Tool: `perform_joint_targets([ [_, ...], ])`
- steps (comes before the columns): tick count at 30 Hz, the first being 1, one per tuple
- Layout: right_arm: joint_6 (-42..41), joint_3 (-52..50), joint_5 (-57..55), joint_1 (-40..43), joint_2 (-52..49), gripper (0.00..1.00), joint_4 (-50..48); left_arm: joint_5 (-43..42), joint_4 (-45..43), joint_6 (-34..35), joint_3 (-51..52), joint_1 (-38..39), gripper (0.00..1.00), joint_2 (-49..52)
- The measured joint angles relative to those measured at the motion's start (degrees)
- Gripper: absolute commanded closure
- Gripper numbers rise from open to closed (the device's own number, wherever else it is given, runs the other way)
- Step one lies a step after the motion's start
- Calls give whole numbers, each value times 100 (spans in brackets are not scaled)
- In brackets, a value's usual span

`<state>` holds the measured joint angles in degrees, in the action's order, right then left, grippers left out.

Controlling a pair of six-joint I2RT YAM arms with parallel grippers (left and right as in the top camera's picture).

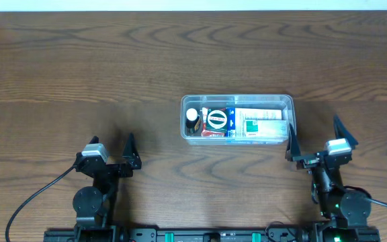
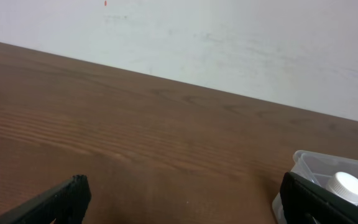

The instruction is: Pack container

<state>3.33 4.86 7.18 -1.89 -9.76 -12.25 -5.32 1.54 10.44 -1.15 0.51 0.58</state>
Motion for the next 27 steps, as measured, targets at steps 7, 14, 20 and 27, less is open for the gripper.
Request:
perform_joint_targets([
  [7,-92,-424,103,179,457,1,205,0,0,0,0,0,2,0],
  [14,-127,-439,87,179,645,1,984,0,0,-2,0,2,2,0],
  [20,-129,-444,31,179,881,1,1554,0,0,0,0,2,2,0],
  [27,-129,-444,-55,179,892,1,1567,0,0,0,0,2,2,0],
])
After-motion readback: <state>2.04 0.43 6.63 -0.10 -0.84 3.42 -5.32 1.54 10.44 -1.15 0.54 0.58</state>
